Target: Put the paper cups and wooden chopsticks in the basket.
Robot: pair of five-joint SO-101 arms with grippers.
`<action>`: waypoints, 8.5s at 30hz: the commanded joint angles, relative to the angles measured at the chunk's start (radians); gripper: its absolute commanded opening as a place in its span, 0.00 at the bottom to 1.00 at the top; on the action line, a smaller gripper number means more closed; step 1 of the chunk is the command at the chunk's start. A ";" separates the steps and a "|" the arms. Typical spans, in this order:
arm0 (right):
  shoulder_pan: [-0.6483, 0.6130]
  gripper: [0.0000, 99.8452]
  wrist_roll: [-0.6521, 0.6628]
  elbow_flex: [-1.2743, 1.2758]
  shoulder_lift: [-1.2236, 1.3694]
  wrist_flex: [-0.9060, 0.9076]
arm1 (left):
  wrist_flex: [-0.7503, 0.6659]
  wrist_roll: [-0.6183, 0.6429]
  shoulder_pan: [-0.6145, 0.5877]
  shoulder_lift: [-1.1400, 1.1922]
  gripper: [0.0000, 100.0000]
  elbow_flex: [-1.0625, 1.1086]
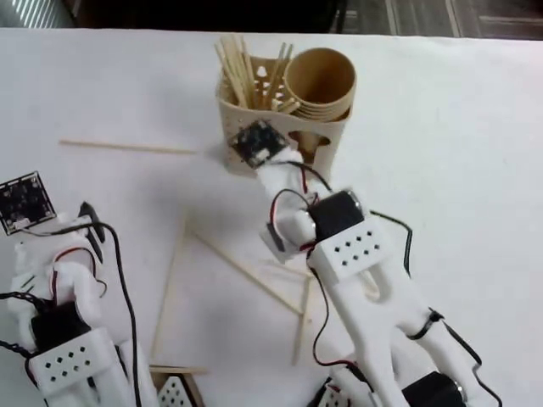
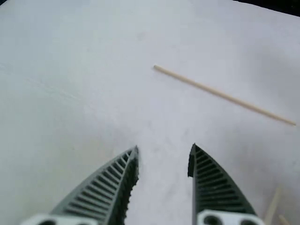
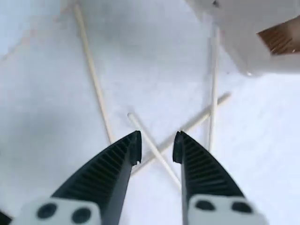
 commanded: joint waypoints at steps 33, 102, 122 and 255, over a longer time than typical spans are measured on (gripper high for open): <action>0.087 0.01 -0.040 0.210 0.467 -0.309 | -0.023 0.002 -0.007 -0.013 0.18 -0.006; 0.107 0.02 -0.132 -0.216 0.079 -1.115 | -0.046 -0.028 -0.007 -0.013 0.18 0.014; 0.107 0.18 -0.069 -0.522 0.068 -0.163 | -0.049 -0.026 -0.007 -0.013 0.18 0.014; 0.137 0.02 -0.261 0.718 -0.647 -0.786 | 0.830 -0.440 0.518 0.990 0.02 -1.137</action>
